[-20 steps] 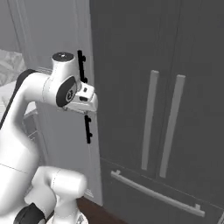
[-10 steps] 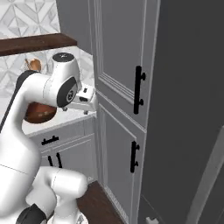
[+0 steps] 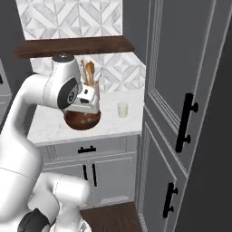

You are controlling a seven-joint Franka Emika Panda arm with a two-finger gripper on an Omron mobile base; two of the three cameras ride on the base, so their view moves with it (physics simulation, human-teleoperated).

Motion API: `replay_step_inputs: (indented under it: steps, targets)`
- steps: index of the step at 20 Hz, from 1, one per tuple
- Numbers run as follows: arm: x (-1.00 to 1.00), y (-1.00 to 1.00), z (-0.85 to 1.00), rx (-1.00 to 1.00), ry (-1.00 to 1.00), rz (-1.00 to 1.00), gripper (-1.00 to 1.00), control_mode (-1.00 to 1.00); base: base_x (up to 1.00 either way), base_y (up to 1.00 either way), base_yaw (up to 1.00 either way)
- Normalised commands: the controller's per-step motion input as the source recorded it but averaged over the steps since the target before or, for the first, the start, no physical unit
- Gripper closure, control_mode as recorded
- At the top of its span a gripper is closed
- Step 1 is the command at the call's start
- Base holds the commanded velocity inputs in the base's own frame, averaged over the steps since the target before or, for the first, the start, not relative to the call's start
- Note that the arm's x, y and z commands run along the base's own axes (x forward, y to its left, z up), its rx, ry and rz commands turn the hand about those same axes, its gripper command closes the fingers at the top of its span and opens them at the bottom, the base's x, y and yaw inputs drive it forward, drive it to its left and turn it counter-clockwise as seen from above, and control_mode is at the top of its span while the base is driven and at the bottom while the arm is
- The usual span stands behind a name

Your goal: Grab a lemon wedge from the fridge and one ice cube from the ice bowl, and put them in the glass of lemonade.

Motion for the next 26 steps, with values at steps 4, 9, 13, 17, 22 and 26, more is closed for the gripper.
replay_step_inputs:
  steps: [4, 9, 13, 17, 22, 26]
  targets:
    - [0.00, 0.00, 0.00, 0.00, 0.00, 0.00, -1.00, 1.00, 0.96, -0.11, 0.43]
    - [0.00, 0.00, 0.00, 0.00, 0.00, 0.00, -1.00, 1.00, 0.93, -0.30, 0.31]
    - [0.00, 0.00, 0.00, 0.00, 0.00, 0.00, -1.00, 1.00, 0.43, -0.22, 0.22]
    - [0.21, 0.01, -1.00, 0.03, 0.17, 0.19, -1.00, -1.00, 0.00, 0.00, 0.00]
    - [0.20, 0.04, -1.00, 0.01, 0.23, 0.17, -1.00, -1.00, 0.00, 0.00, 0.00]
    - [0.36, 0.00, -0.68, 0.03, 0.32, 0.38, -1.00, -1.00, 0.00, 0.00, 0.00]
